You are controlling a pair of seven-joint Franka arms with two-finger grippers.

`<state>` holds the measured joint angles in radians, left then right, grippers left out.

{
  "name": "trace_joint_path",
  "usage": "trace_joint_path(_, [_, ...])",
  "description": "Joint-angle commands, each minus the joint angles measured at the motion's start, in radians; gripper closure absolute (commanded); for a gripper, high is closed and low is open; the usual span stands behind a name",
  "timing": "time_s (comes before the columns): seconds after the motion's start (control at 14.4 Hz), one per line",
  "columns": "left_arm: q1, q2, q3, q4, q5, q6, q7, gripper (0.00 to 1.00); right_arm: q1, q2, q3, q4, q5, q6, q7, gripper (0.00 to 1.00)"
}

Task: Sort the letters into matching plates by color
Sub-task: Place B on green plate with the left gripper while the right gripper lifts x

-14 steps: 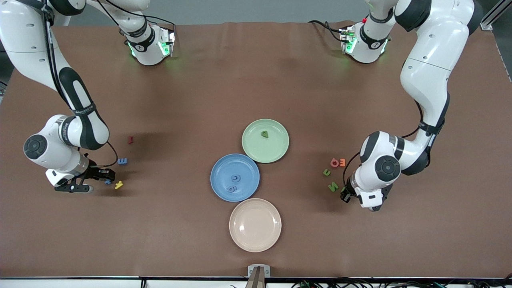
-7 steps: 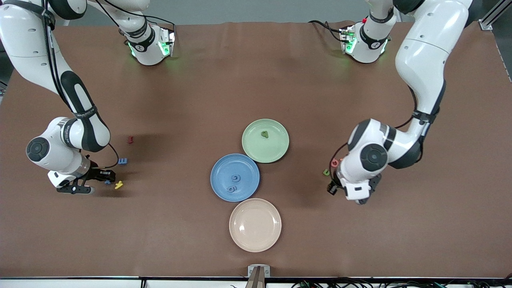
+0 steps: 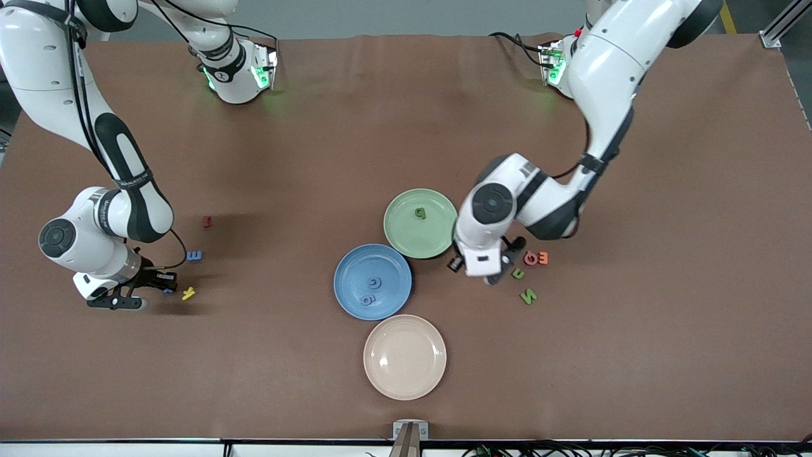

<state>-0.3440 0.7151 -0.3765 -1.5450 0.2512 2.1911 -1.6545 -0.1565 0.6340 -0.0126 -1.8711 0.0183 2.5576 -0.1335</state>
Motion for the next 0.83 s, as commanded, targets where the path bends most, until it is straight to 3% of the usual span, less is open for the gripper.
trace_joint_path(0.0, [-0.041,0.009,0.005,-0.001,-0.003,-0.011,-0.036,0.92,0.006,0.006,0.020,0.026,-0.008,-0.022,0.017,1.00])
trace_joint_path(0.35, [-0.093,0.021,0.005,-0.009,-0.016,-0.011,-0.054,0.91,0.159,-0.020,0.025,0.182,-0.004,-0.321,0.300,1.00])
trace_joint_path(0.56, [-0.104,0.027,0.005,-0.014,-0.016,-0.010,-0.054,0.82,0.286,-0.020,0.031,0.214,-0.001,-0.347,0.522,1.00])
trace_joint_path(0.7, [-0.104,0.027,0.004,-0.020,-0.015,-0.010,-0.051,0.40,0.388,-0.017,0.033,0.250,0.000,-0.347,0.705,1.00])
trace_joint_path(0.77, [-0.104,0.024,0.005,-0.024,-0.015,-0.010,-0.050,0.32,0.432,-0.011,0.033,0.279,0.002,-0.349,0.780,1.00])
